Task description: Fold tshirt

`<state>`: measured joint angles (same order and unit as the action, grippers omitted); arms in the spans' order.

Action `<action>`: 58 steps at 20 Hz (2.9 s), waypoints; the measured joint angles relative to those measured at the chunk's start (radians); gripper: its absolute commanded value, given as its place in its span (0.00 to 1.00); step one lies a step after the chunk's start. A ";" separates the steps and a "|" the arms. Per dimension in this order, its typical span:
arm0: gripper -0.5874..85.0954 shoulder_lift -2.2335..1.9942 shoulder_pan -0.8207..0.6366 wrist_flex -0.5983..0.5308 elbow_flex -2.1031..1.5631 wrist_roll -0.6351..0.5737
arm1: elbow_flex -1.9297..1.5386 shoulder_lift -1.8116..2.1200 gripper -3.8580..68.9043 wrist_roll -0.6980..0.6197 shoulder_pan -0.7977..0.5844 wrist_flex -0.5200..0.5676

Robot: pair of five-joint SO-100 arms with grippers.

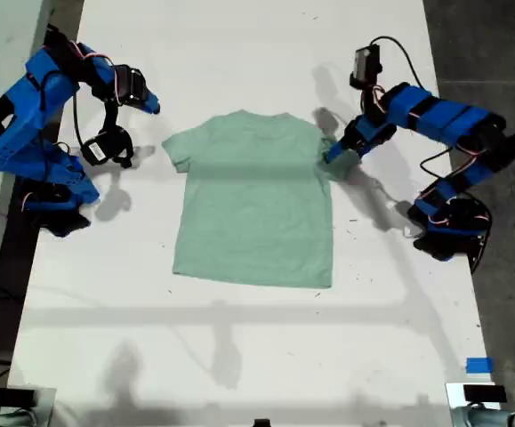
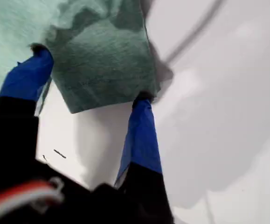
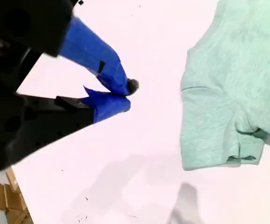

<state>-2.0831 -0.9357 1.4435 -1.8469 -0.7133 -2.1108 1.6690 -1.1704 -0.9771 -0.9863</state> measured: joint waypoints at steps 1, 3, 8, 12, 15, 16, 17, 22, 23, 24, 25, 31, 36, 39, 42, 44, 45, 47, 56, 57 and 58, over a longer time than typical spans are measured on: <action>0.03 0.011 0.003 -0.008 0.000 0.000 | 0.021 -0.064 0.50 0.000 -0.003 0.003; 0.03 0.029 0.009 -0.018 0.000 0.006 | 0.086 -0.149 0.15 0.000 -0.006 0.002; 0.03 0.035 0.015 -0.044 0.000 0.006 | 0.144 -0.179 0.04 0.000 -0.012 -0.018; 0.03 0.037 0.021 -0.044 -0.002 0.006 | 0.186 -0.156 0.04 -0.006 -0.011 -0.123; 0.03 0.038 0.031 -0.044 -0.023 0.006 | 0.256 -0.063 0.04 0.006 0.029 -0.249; 0.03 0.038 0.031 -0.044 -0.026 0.006 | 0.305 -0.052 0.04 0.020 0.055 -0.287; 0.03 0.038 0.032 -0.044 -0.026 0.006 | 0.354 -0.051 0.04 0.035 0.083 -0.324; 0.03 0.032 0.034 -0.054 -0.052 0.011 | 0.623 -0.158 0.04 0.132 0.210 -0.396; 0.03 0.025 0.034 -0.054 -0.063 0.014 | 0.698 -0.224 0.04 0.155 0.239 -0.402; 0.03 0.015 0.034 -0.054 -0.074 0.014 | 0.782 -0.296 0.04 0.175 0.273 -0.410; 0.03 0.006 0.034 -0.054 -0.083 0.014 | 0.868 -0.377 0.04 0.195 0.304 -0.414; 0.07 -0.029 0.034 -0.077 -0.123 0.014 | 1.192 -0.769 0.46 0.238 0.408 -0.370; 0.21 -0.029 0.032 -0.083 -0.123 0.026 | 1.198 -0.733 0.42 0.232 0.403 -0.387; 0.25 -0.029 0.032 -0.083 -0.123 0.035 | 1.197 -0.565 0.40 0.206 0.385 -0.476; 0.27 -0.014 0.032 -0.060 -0.100 0.035 | 1.131 -0.348 0.37 0.173 0.336 -0.577; 0.27 0.028 0.034 -0.028 -0.021 0.035 | 1.069 -0.213 0.35 0.158 0.316 -0.635; 0.28 0.066 0.034 -0.009 0.021 0.035 | 1.020 -0.146 0.34 0.155 0.316 -0.650; 0.29 0.146 0.034 0.015 0.100 0.035 | 0.914 -0.032 0.33 0.155 0.322 -0.652; 0.32 0.535 0.006 -0.094 0.207 -0.008 | 0.666 0.196 0.29 0.155 0.318 -0.652; 0.33 0.595 0.006 -0.115 0.207 -0.008 | 0.647 0.219 0.29 0.155 0.318 -0.652; 0.33 0.660 0.006 -0.135 0.212 -0.008 | 0.627 0.241 0.29 0.155 0.318 -0.652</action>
<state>-1.4235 -0.9296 1.3085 -1.6352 -0.7210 -1.4834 1.9098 -1.0155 -0.6596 -1.6383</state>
